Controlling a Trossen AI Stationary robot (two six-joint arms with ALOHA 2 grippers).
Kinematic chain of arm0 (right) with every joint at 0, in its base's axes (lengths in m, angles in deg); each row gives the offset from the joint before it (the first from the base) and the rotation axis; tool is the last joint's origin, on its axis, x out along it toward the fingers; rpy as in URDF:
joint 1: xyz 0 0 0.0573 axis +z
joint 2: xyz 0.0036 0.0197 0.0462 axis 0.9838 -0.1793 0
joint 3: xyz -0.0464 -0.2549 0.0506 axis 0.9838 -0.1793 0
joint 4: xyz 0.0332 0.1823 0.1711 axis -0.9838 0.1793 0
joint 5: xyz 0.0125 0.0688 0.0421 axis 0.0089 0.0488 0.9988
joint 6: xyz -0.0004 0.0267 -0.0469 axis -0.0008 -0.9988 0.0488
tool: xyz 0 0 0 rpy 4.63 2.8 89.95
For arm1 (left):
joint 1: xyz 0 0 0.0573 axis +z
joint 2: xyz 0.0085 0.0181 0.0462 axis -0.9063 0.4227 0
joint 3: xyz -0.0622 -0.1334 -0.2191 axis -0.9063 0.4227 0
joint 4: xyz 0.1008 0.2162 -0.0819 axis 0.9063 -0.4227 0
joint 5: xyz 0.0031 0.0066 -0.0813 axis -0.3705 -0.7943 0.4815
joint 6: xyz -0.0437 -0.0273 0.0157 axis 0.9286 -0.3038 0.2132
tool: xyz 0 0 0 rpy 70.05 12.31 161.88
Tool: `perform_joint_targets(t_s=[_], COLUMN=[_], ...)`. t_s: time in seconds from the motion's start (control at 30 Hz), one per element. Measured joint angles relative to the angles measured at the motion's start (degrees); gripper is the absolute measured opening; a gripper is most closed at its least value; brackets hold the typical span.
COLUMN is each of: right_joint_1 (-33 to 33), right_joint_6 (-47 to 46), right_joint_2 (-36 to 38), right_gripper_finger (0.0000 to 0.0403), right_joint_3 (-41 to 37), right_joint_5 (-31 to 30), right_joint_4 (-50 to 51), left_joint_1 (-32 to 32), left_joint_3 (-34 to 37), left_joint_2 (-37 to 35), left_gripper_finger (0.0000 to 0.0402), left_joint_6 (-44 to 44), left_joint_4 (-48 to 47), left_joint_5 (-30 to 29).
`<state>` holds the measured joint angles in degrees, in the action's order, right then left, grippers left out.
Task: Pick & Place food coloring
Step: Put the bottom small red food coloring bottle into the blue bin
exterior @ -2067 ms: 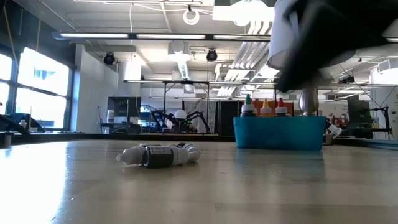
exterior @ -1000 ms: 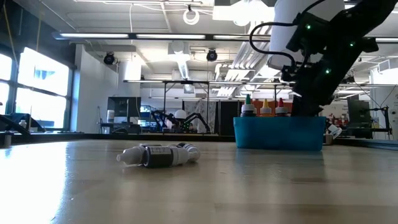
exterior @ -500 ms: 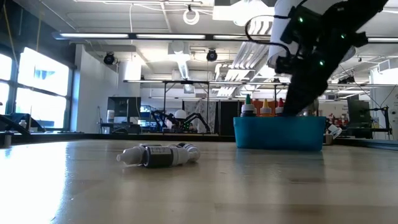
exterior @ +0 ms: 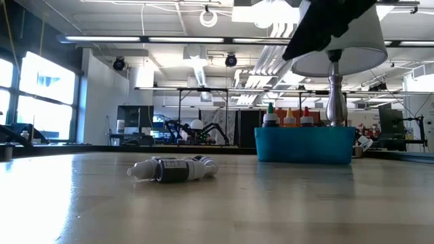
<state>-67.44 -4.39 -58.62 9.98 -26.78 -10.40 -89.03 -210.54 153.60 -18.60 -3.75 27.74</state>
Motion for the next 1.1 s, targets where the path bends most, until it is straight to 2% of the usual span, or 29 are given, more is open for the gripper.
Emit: perform_joint_targets(t_s=[0.07,0.17,0.23,0.33,0.43,0.5,0.57,0.67,0.83,1.1], right_joint_1=[3.1,7.0,8.8,10.4,10.8,10.8,10.6,10.7,10.7,10.6], right_joint_6=[-0.3,-0.3,-0.3,-0.3,-0.4,-0.4,-0.4,-0.4,-0.4,-0.4], right_joint_2=[0.0,0.0,0.0,0.0,0.0,0.0,0.0,0.0,0.0,0.0], right_gripper_finger=[0.0139,0.0139,0.0139,0.0139,0.0139,0.0139,0.0139,0.0139,0.0139,0.0139], right_joint_3=[-1.8,-5.6,-8.2,-11.7,-14.2,-15.7,-16.7,-17.1,-17.2,-17.2], right_joint_5=[-0.8,-2.6,-4.3,-6.6,-8.7,-9.7,-10.1,-10.2,-10.0,-9.7], right_joint_4=[-3.4,-10.0,-14.8,-19.6,-22.9,-24.7,-25.7,-26.2,-26.6,-27.2], left_joint_1=[0.0,0.0,0.0,-0.9,-1.4,-1.6,-1.6,-1.6,-1.6,-1.6], left_joint_3=[7.5,21.4,30.3,41.4,49.9,54.1,56.3,56.4,54.9,54.6], left_joint_2=[-3.2,-6.6,-7.5,-7.6,-5.3,-2.5,0.6,5.2,10.1,11.3], left_gripper_finger=[0.0129,0.0129,0.0129,0.0129,0.0129,0.0129,0.0129,0.0129,0.0129,0.0129], left_joint_6=[4.9,18.6,27.9,35.6,35.7,33.3,30.4,28.9,28.4,28.8], left_joint_4=[-0.1,0.5,5.6,18.7,37.8,49.4,60.1,65.8,66.6,65.7], left_joint_5=[1.6,3.3,7.4,16.9,26.6,30.7,33.2,34.6,34.4,33.4])
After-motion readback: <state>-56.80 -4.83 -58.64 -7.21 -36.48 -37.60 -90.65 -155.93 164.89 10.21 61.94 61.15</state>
